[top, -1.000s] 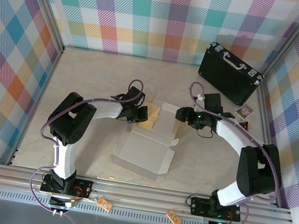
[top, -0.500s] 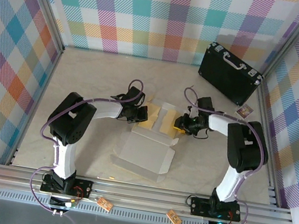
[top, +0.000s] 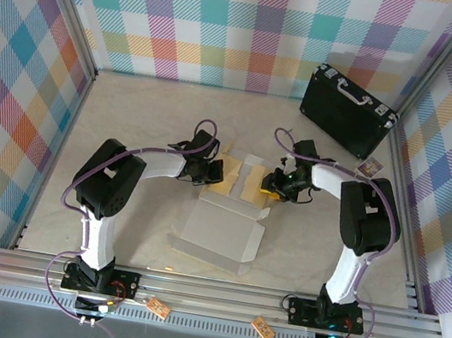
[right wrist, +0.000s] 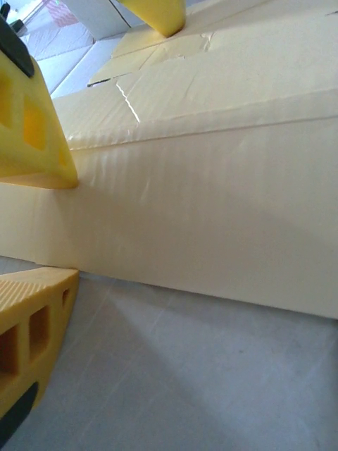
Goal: Fold the paper box
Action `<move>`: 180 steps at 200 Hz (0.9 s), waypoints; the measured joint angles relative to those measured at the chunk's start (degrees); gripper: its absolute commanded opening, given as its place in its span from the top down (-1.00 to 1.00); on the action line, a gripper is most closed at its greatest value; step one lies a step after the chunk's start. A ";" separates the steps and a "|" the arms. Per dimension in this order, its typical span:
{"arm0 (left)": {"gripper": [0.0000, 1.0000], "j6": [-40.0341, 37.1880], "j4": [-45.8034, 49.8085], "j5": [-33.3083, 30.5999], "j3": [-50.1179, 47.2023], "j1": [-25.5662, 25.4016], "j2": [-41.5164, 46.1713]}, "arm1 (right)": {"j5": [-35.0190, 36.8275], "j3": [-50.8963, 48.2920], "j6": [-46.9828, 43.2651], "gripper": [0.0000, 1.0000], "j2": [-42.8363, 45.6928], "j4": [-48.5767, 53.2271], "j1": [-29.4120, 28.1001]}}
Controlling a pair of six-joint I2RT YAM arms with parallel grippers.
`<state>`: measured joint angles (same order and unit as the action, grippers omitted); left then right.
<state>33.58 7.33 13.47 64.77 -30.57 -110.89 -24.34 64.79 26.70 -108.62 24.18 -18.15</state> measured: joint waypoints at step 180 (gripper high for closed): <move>1.00 0.00 -0.17 -0.20 -0.33 0.00 0.31 | 38.49 26.10 -9.25 0.70 -14.25 30.75 -16.55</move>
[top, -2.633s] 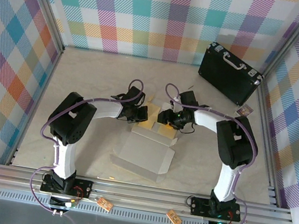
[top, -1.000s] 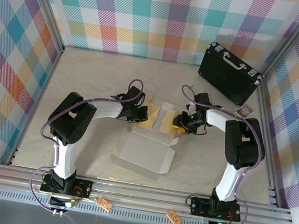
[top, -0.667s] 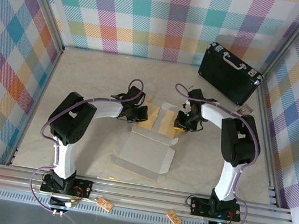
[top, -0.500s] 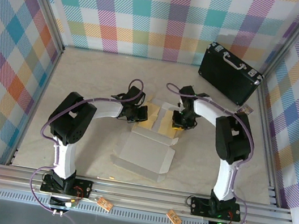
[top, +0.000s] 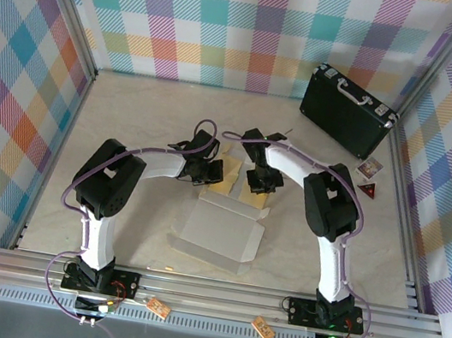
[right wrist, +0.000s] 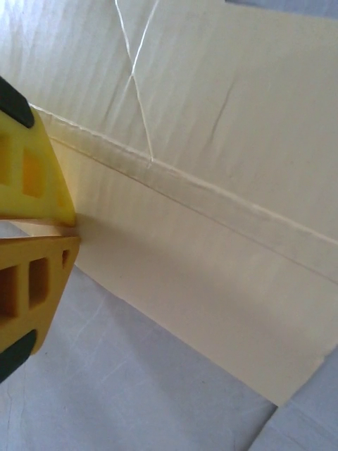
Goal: Fold the paper box
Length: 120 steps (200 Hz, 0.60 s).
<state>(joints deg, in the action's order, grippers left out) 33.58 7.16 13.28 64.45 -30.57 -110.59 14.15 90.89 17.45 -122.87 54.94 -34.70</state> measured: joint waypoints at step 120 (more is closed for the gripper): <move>0.09 -0.28 13.38 -1.90 -4.24 -1.29 13.05 | -7.37 -18.91 -1.11 -0.13 24.06 -15.82 4.17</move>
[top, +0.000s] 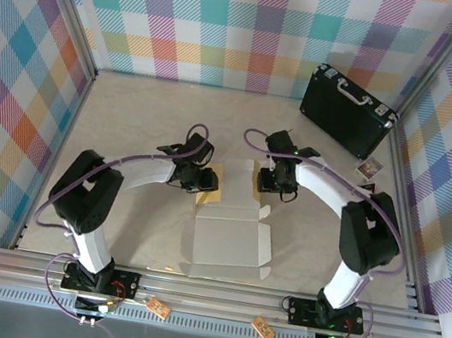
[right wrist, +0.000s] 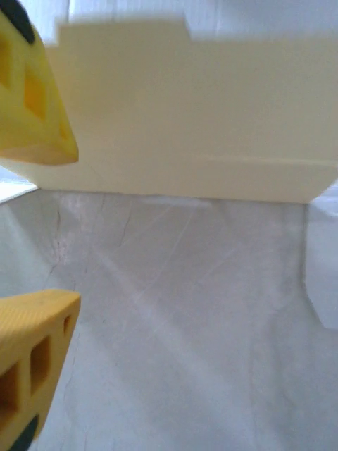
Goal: Fold the paper box
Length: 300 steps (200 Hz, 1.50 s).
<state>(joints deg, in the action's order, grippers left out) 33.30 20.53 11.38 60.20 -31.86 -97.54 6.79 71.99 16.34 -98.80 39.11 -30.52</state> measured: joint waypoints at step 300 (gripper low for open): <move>0.23 -4.09 26.23 -31.43 13.31 -5.68 -0.98 | -5.99 -3.67 -4.94 -0.68 -0.70 -13.38 -5.84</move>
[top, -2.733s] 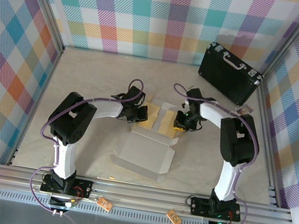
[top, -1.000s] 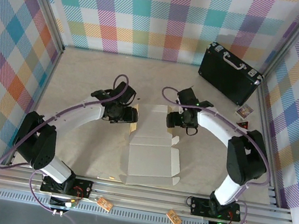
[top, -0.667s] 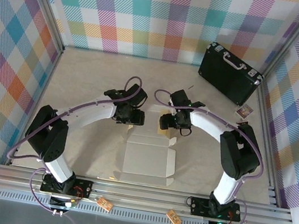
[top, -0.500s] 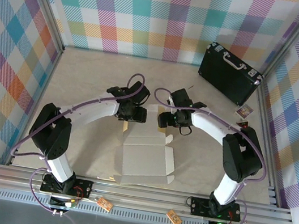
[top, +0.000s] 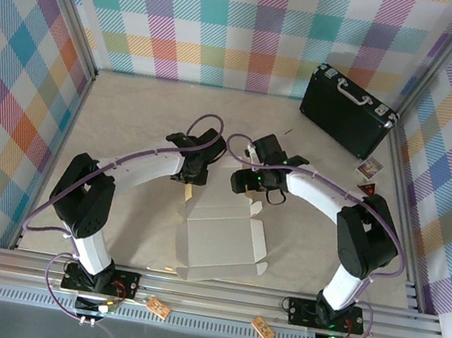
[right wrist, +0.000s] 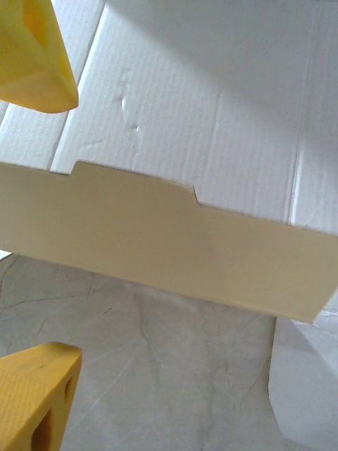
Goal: Fold the paper box
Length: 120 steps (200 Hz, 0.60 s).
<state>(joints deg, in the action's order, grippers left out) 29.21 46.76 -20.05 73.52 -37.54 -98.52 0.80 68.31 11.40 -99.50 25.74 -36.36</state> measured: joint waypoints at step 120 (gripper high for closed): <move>0.56 0.42 -1.29 -0.35 -14.29 4.31 10.43 | 11.39 2.29 0.63 -0.53 -4.94 6.27 4.48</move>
<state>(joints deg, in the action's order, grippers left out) 29.63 45.47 -20.40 59.22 -33.23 -88.09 12.19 70.61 12.03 -104.44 32.01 -31.88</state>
